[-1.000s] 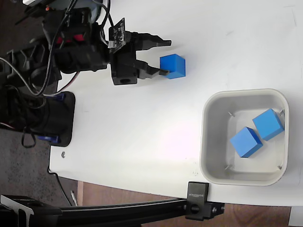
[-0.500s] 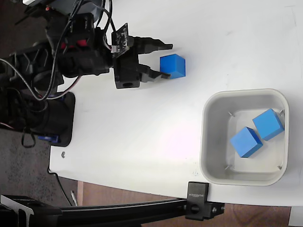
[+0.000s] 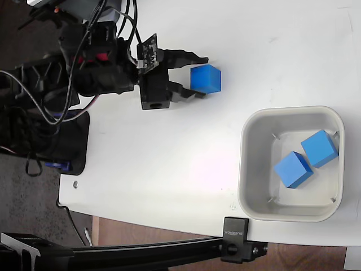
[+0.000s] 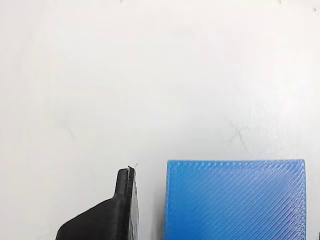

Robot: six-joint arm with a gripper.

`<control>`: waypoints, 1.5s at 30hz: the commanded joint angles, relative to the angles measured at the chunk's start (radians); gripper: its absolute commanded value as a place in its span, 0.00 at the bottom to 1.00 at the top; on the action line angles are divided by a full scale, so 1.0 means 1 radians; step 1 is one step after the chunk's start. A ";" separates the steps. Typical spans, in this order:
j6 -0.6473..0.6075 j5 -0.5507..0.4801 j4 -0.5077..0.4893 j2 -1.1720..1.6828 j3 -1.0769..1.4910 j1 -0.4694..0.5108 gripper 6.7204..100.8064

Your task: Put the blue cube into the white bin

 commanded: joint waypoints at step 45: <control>-0.367 -0.403 0.291 -0.225 -0.808 0.517 0.42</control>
